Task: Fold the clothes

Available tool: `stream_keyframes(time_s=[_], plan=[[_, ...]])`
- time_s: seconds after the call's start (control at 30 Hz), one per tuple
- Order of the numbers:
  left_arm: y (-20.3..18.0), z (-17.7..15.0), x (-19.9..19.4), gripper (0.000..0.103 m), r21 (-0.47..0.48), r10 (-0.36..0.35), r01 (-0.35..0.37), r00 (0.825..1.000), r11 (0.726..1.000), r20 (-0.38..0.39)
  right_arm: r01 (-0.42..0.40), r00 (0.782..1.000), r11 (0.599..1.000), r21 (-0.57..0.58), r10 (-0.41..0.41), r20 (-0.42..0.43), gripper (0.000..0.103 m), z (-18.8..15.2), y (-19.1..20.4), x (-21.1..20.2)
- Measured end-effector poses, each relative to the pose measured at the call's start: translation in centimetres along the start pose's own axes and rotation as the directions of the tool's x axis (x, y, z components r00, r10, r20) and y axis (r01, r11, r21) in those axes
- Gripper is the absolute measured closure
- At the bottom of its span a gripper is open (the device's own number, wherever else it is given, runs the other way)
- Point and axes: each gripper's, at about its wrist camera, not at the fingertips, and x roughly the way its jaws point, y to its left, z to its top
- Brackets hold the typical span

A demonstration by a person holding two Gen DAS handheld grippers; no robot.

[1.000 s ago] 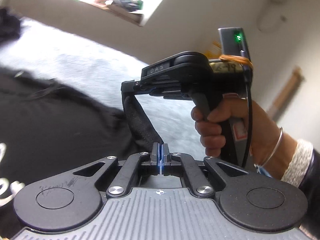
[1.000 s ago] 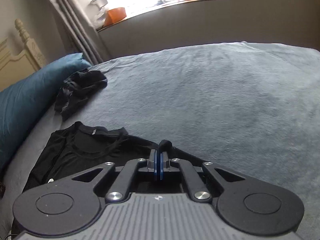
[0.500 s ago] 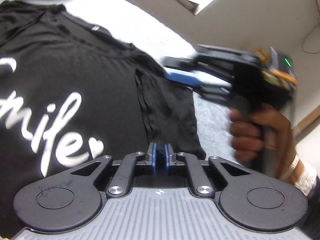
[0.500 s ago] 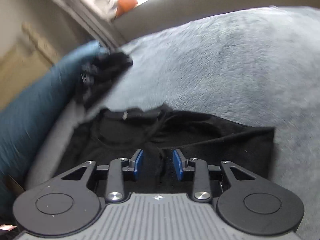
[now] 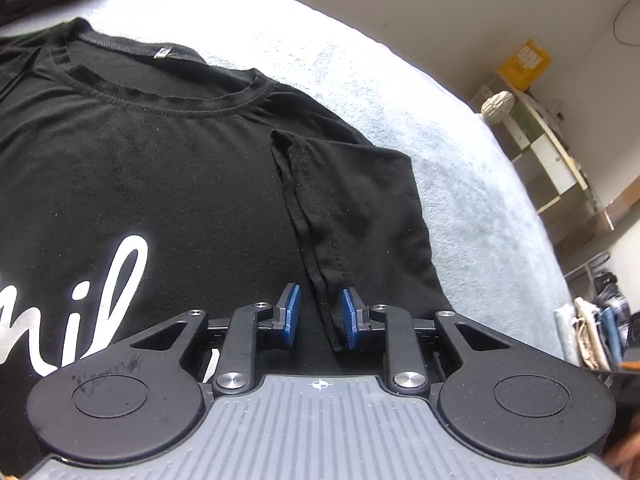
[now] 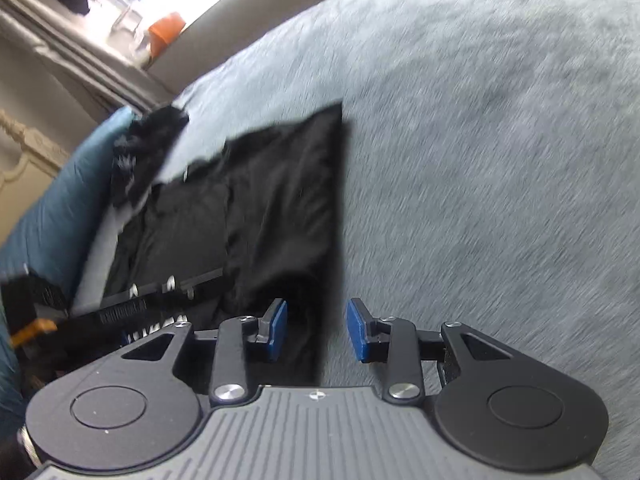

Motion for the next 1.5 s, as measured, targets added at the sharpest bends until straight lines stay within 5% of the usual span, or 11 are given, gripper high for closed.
stream_keyframes(time_s=[0.23,0.5,0.63,0.7,0.83,0.9,0.97,1.07,1.23,1.33,1.5], plan=[[-0.4,-0.4,0.6,0.103,0.029,0.053,-0.054,0.998,0.998,0.034,0.144,0.987,0.974,-0.175,-0.128,0.103,0.088,-2.1,2.5,1.4],[0.4,0.0,-0.6,0.103,0.028,0.112,-0.115,0.991,0.993,0.072,0.255,0.961,0.943,-0.216,-0.221,0.168,0.1,-3.5,3.8,1.6],[1.4,0.2,-1.1,0.103,0.019,0.01,-0.011,0.999,1.0,0.041,0.272,0.955,0.935,-0.227,-0.234,0.182,0.1,-3.7,4.1,1.6],[0.6,-0.3,-1.9,0.103,0.133,-0.042,0.034,0.998,0.99,0.051,0.266,0.956,0.939,-0.219,-0.229,0.181,0.1,-3.7,3.9,1.7],[-1.4,-1.4,-3.6,0.094,0.41,-0.131,0.093,0.989,0.907,0.064,0.251,0.96,0.948,-0.196,-0.218,0.178,0.1,-3.7,3.5,1.7],[-3.3,-2.8,-3.6,0.092,0.6,-0.11,0.043,0.991,0.799,0.076,0.249,0.96,0.949,-0.192,-0.216,0.177,0.1,-3.7,3.5,1.8],[-5.2,-4.6,-3.1,0.092,0.756,-0.071,-0.044,0.99,0.653,0.119,0.251,0.96,0.949,-0.192,-0.218,0.176,0.1,-3.7,3.5,1.8],[-6.6,-6.3,-1.7,0.091,0.869,-0.026,-0.123,0.988,0.48,0.154,0.25,0.96,0.949,-0.191,-0.218,0.174,0.099,-3.7,3.5,1.9],[-6.0,-6.4,-0.1,0.09,0.888,0.023,-0.147,0.988,0.435,0.153,0.246,0.961,0.951,-0.189,-0.214,0.173,0.099,-3.7,3.4,1.9],[-5.8,-6.0,0.2,0.096,0.876,0.037,-0.173,0.984,0.45,0.175,0.245,0.962,0.951,-0.189,-0.213,0.174,0.099,-3.7,3.3,1.9],[-5.5,-6.5,-0.6,0.101,0.883,0.047,-0.205,0.978,0.422,0.204,0.242,0.962,0.952,-0.187,-0.21,0.174,0.1,-3.7,3.3,2.0]])
